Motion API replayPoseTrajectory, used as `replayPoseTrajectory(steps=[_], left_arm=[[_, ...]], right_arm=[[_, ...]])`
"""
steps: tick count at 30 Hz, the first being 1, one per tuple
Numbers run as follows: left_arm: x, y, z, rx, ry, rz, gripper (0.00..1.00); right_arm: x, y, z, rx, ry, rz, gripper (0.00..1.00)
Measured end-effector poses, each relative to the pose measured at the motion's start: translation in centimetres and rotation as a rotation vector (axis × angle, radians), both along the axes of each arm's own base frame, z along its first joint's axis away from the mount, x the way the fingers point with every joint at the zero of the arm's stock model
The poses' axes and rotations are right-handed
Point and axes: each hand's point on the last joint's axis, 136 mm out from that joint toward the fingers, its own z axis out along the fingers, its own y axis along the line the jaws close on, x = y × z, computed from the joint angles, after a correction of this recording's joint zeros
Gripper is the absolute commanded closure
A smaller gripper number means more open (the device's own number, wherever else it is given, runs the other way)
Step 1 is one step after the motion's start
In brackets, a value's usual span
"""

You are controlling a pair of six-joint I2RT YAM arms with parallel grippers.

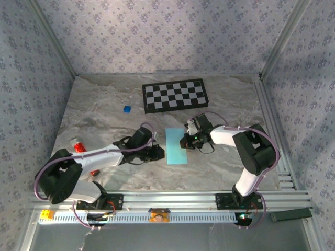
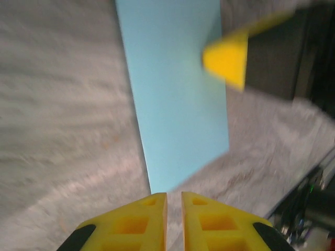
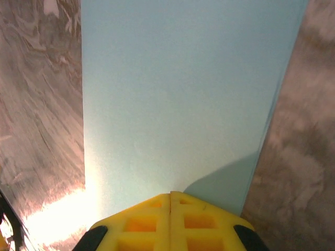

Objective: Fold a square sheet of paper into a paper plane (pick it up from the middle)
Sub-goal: First fold the square sheet of paper in half at the center of the table, then fold the triangle a second time at the center of the table.

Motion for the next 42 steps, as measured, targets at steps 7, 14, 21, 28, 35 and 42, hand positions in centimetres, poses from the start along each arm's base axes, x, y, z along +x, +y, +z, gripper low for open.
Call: replayPoseTrajectory(steps=[7, 14, 21, 28, 35, 42], left_arm=[[5.4, 0.1, 2.9, -0.035, -0.037, 0.106, 0.86], [9.5, -2.5, 2.0, -0.038, 0.004, 0.106, 0.89], [11.6, -4.5, -2.3, -0.025, 0.098, 0.084, 0.9], [12.3, -4.7, -3.4, -0.024, 0.12, 0.085, 0.9], [12.4, -4.1, -4.8, -0.015, 0.138, 0.099, 0.9], [12.3, -4.2, -4.9, -0.059, 0.12, 0.101, 0.9]], right_arm=[[0.0, -0.7, 5.8, 0.032, -0.15, -0.018, 0.8], [-0.8, -6.0, 7.7, 0.04, -0.182, -0.218, 0.75], [-3.7, -6.7, 4.7, 0.042, -0.015, -0.285, 0.75], [-4.4, -6.5, 4.1, 0.053, 0.032, -0.297, 0.74], [-5.1, -5.4, 2.9, 0.067, 0.102, -0.264, 0.68], [-6.4, -4.5, 1.7, 0.06, 0.183, -0.232, 0.57]])
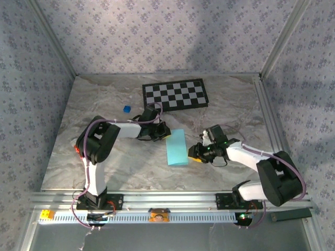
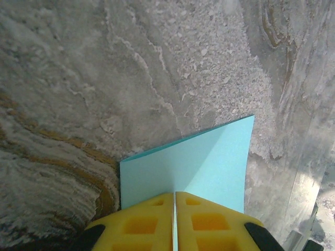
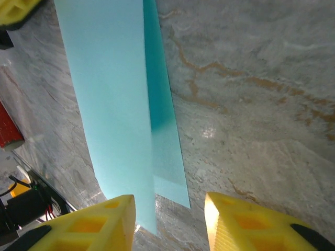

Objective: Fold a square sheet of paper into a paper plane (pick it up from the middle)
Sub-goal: Fold the triangle a second time at the center of the table.

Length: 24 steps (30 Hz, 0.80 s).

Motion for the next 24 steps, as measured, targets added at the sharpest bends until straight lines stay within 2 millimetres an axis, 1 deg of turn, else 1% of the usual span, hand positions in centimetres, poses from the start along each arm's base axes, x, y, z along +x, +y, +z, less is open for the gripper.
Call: replayPoseTrajectory(steps=[5, 10, 13, 18, 24], left_arm=[[0.0, 0.0, 0.0, -0.004, -0.001, -0.001, 0.9], [0.0, -0.1, 0.1, -0.007, 0.0, -0.004, 0.89], [0.0, -0.1, 0.1, -0.008, -0.001, -0.004, 0.9], [0.0, -0.1, 0.1, -0.007, 0.0, -0.004, 0.89], [0.0, -0.1, 0.1, -0.007, 0.0, -0.004, 0.89]], right_arm=[[-0.2, 0.7, -0.3, 0.019, 0.027, 0.017, 0.57], [0.2, 1.6, 0.2, 0.057, 0.022, 0.028, 0.57], [0.7, 2.1, 0.6, 0.08, 0.019, 0.029, 0.57], [1.4, 2.5, 0.9, 0.091, 0.013, 0.027, 0.57], [1.4, 2.5, 0.4, 0.085, 0.03, 0.022, 0.56]])
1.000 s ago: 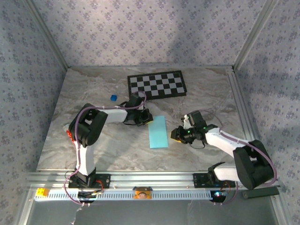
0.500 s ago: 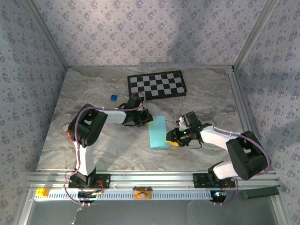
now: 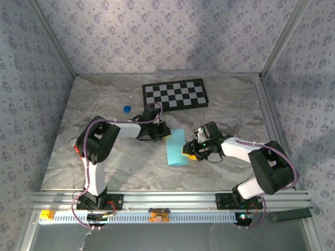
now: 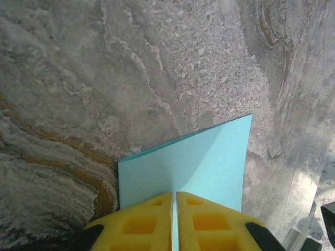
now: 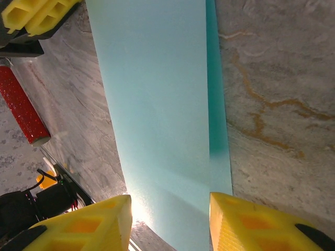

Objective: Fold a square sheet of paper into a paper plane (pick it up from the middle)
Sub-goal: Fold the triangle a second time at the center of the table.

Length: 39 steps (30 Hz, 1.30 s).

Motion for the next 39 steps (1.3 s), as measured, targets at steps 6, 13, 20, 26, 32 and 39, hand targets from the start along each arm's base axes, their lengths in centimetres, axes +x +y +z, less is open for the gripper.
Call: replayPoseTrajectory(steps=[6, 13, 20, 26, 32, 39], left_arm=[[0.0, 0.0, 0.0, -0.002, 0.002, -0.002, 0.89], [0.1, -0.2, 0.0, -0.004, 0.002, -0.022, 0.9], [0.6, -1.0, 0.1, -0.007, -0.001, -0.052, 0.9], [0.8, -1.2, 0.2, -0.004, -0.004, -0.068, 0.88], [0.8, -1.3, 0.3, -0.006, -0.008, -0.071, 0.84], [0.8, -1.6, 0.7, -0.015, -0.017, -0.09, 0.67]], right_arm=[[0.3, 0.4, -0.1, 0.026, 0.012, -0.002, 0.59], [2.2, 0.9, 1.6, 0.129, -0.035, -0.028, 0.62], [2.8, 1.2, 1.1, 0.19, -0.006, -0.019, 0.67], [3.0, 1.2, 1.0, 0.203, 0.002, -0.02, 0.73], [3.3, 0.8, 0.4, 0.197, 0.015, -0.038, 0.83], [3.3, 0.8, -0.5, 0.189, 0.038, -0.044, 0.91]])
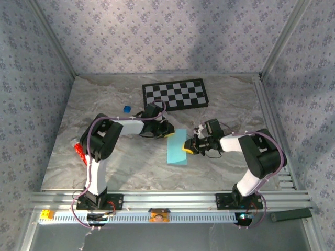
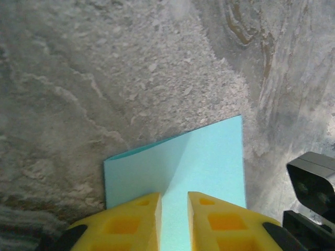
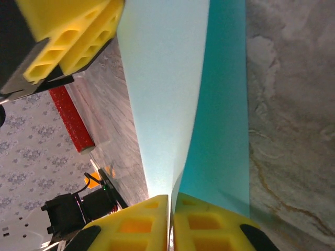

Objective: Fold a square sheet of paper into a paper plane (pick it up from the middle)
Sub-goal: Fold the triangle a second time at the center of the table.

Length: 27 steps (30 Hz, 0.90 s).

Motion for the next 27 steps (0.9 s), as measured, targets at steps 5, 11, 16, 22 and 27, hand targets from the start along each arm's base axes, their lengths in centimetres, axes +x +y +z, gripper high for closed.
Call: replayPoseTrajectory(steps=[5, 11, 16, 22, 27], left_arm=[[-0.2, 0.1, 1.9, 0.03, -0.068, -0.018, 0.5], [-0.8, 0.2, 8.7, 0.07, -0.3, -0.056, 0.47], [-4.0, -0.9, 12.8, 0.074, -0.501, -0.14, 0.49], [-8.9, -1.4, 9.6, 0.173, -0.564, -0.283, 0.48], [-13.1, -2.8, 8.2, 0.308, -0.667, -0.426, 0.45]], right_arm=[[0.2, 0.0, 0.1, 0.002, -0.009, -0.004, 0.96], [1.0, -0.1, 0.2, -0.002, -0.011, -0.045, 0.95], [1.2, -0.2, 0.2, -0.002, -0.004, -0.055, 0.88], [1.3, -0.2, 0.4, 0.0, -0.007, -0.055, 0.9], [1.4, -0.2, 0.5, 0.0, -0.007, -0.055, 0.93]])
